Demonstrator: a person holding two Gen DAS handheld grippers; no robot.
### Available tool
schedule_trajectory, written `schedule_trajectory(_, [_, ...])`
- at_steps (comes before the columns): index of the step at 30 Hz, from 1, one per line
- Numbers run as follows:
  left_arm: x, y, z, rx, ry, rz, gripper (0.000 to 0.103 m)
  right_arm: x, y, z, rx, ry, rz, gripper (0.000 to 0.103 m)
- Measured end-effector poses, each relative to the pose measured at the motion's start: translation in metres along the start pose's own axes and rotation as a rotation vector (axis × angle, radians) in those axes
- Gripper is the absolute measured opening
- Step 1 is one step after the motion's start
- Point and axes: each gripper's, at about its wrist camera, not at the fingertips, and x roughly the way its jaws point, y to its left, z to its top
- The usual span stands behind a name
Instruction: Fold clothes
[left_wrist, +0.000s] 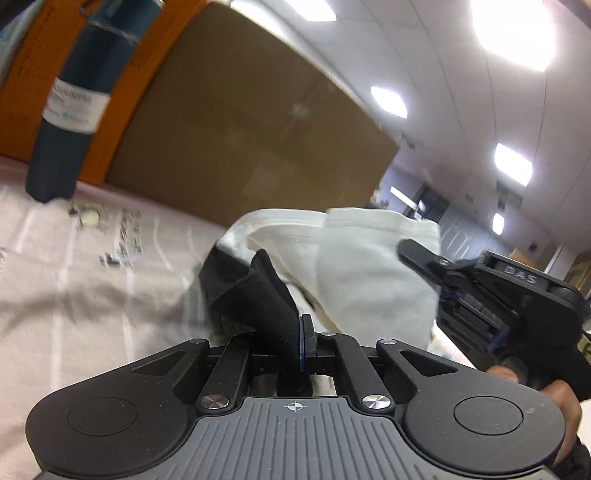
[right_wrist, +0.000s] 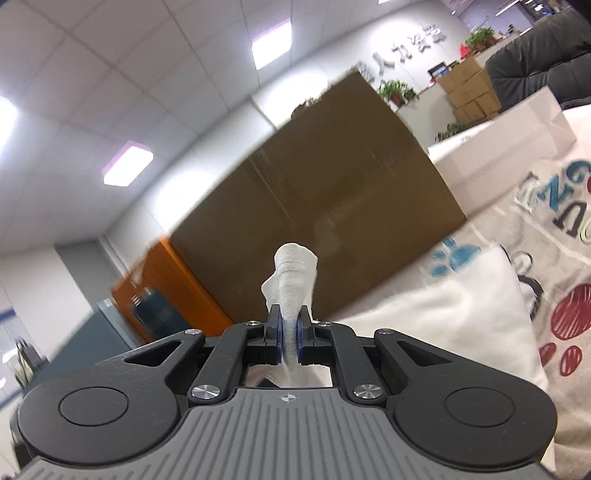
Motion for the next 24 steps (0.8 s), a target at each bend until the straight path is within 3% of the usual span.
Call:
schedule_trajectory(5, [-0.039, 0.022, 0.029, -0.043, -0.106, 0.023, 0.003, -0.013, 0.052, 0.01, -0.039, -0.1, 0.016, 0.007])
schedule_trajectory(10, [-0.094, 0.057, 0.066, -0.07, -0.265, 0.121, 0.003, -0.011, 0.091, 0.012, -0.079, -0.165, 0.016, 0.007])
schedule_trajectory(16, [-0.163, 0.09, 0.101, -0.061, -0.398, 0.248, 0.003, -0.004, 0.087, 0.01, 0.024, -0.208, -0.009, 0.006])
schedule_trajectory(20, [-0.204, 0.103, 0.102, -0.02, -0.396, 0.298, 0.003, -0.026, 0.077, 0.007, 0.069, -0.229, -0.047, 0.006])
schedule_trajectory(24, [-0.234, 0.108, 0.089, 0.001, -0.361, 0.298, 0.003, -0.062, 0.072, -0.002, 0.041, -0.237, -0.07, 0.006])
